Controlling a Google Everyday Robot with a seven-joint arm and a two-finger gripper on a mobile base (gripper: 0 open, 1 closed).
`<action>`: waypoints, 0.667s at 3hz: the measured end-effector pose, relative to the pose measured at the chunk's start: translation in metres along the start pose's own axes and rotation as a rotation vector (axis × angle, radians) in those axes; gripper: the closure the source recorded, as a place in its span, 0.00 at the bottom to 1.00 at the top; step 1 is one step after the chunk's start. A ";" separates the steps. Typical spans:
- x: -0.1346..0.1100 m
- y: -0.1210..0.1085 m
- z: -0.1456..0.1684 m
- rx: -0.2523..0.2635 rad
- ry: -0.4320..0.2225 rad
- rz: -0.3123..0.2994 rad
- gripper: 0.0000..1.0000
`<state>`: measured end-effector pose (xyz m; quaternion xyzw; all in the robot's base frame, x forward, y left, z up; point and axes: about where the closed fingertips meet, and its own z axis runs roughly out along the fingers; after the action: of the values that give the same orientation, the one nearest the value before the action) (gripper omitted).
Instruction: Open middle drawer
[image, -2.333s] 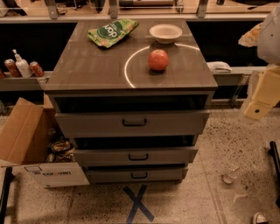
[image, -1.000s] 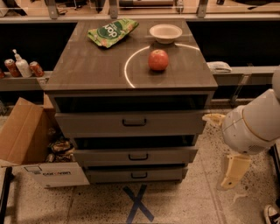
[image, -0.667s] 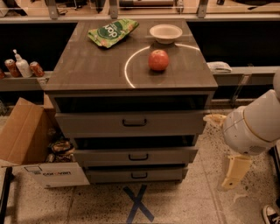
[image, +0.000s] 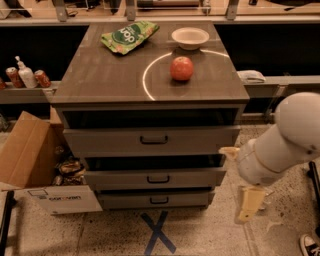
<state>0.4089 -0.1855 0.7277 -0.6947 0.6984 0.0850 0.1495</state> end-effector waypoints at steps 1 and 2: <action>0.016 -0.002 0.061 -0.026 -0.051 -0.007 0.00; 0.029 0.001 0.136 -0.078 -0.158 0.009 0.00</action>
Offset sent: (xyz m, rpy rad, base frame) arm 0.0237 0.0263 -0.1938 0.2581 0.0886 0.0382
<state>0.4204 -0.1683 0.5906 -0.6882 0.6835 0.1675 0.1765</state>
